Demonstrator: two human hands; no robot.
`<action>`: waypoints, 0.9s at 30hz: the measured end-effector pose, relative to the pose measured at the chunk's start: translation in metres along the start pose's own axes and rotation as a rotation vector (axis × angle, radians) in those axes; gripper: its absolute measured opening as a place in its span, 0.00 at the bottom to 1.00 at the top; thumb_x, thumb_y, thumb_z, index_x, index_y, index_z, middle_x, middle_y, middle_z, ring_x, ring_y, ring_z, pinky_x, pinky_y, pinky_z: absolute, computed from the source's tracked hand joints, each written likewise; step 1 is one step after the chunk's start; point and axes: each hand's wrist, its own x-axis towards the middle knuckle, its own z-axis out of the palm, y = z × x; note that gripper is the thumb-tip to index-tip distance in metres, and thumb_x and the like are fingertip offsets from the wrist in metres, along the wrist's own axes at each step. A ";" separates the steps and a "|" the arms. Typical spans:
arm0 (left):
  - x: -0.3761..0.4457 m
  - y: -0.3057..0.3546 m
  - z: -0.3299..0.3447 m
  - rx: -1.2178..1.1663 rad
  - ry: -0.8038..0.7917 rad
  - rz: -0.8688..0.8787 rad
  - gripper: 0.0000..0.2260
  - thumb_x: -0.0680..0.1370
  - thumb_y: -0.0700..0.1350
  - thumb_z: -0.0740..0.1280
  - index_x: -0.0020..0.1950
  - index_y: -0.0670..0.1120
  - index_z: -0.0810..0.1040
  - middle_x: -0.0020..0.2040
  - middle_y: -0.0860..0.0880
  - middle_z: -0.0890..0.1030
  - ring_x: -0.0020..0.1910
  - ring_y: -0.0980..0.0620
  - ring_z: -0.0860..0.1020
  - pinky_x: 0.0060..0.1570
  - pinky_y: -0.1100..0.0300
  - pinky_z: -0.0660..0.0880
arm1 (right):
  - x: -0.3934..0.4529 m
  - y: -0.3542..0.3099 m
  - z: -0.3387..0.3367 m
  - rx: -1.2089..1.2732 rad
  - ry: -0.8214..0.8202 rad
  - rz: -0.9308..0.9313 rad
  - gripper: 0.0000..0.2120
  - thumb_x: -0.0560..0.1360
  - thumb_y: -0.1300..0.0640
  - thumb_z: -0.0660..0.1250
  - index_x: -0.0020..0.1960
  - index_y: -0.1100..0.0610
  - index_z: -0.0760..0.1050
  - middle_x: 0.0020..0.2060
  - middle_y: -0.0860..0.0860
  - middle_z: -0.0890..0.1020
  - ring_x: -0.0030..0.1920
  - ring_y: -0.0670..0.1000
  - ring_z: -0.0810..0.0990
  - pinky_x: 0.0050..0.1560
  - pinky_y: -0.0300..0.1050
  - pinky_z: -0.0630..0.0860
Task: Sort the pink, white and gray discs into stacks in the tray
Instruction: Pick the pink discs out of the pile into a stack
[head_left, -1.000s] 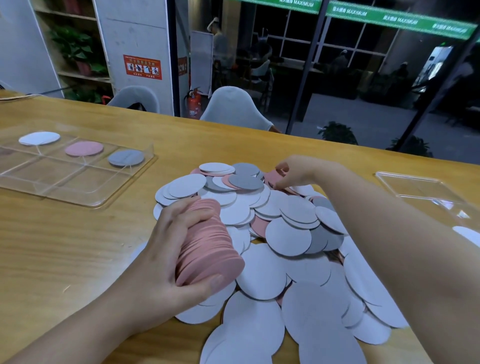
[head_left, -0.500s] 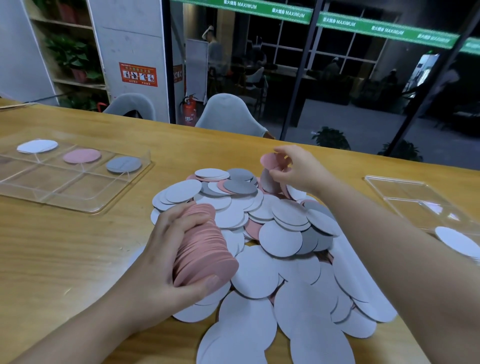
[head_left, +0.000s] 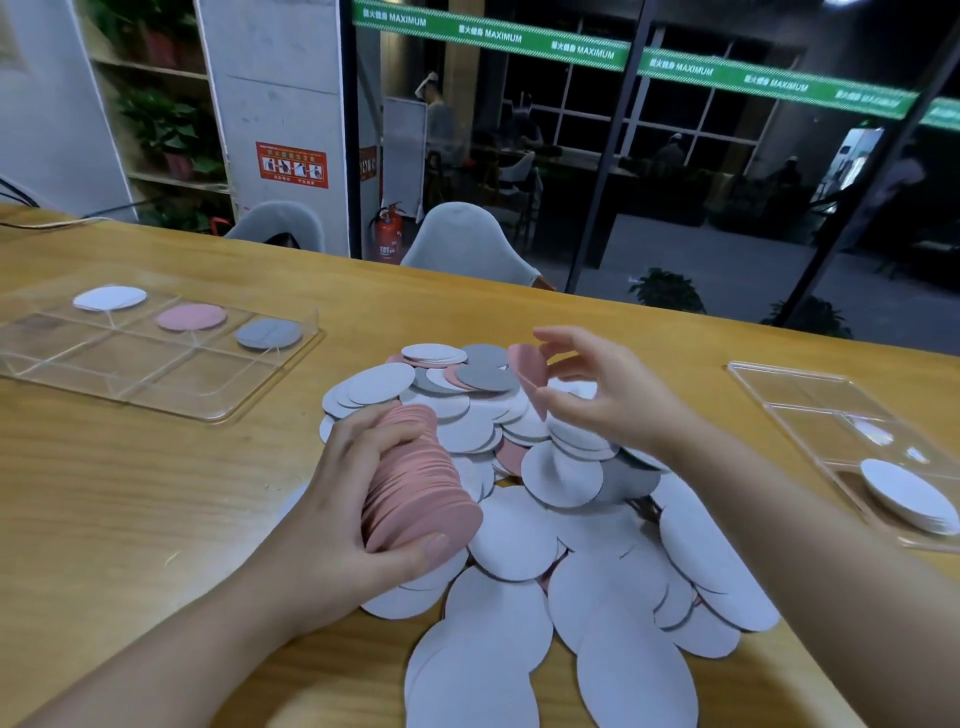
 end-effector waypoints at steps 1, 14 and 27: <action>0.000 0.001 0.001 -0.008 0.003 -0.007 0.35 0.60 0.63 0.70 0.64 0.67 0.62 0.66 0.71 0.55 0.68 0.71 0.56 0.55 0.83 0.57 | -0.009 -0.004 0.003 0.015 0.000 -0.036 0.27 0.72 0.55 0.70 0.68 0.50 0.66 0.57 0.45 0.75 0.56 0.41 0.77 0.60 0.41 0.74; -0.003 0.003 0.003 0.040 0.022 -0.061 0.42 0.53 0.80 0.61 0.63 0.66 0.58 0.62 0.78 0.46 0.67 0.78 0.45 0.56 0.86 0.49 | -0.073 -0.032 0.066 -0.208 0.061 -0.462 0.34 0.69 0.45 0.67 0.69 0.56 0.61 0.58 0.51 0.69 0.56 0.47 0.71 0.55 0.41 0.74; -0.006 0.004 0.006 0.021 0.038 -0.055 0.33 0.59 0.63 0.67 0.63 0.67 0.60 0.63 0.76 0.49 0.67 0.77 0.49 0.55 0.86 0.51 | -0.051 -0.026 0.065 -0.284 0.121 -0.572 0.20 0.76 0.47 0.60 0.64 0.58 0.70 0.50 0.56 0.77 0.46 0.48 0.72 0.47 0.37 0.69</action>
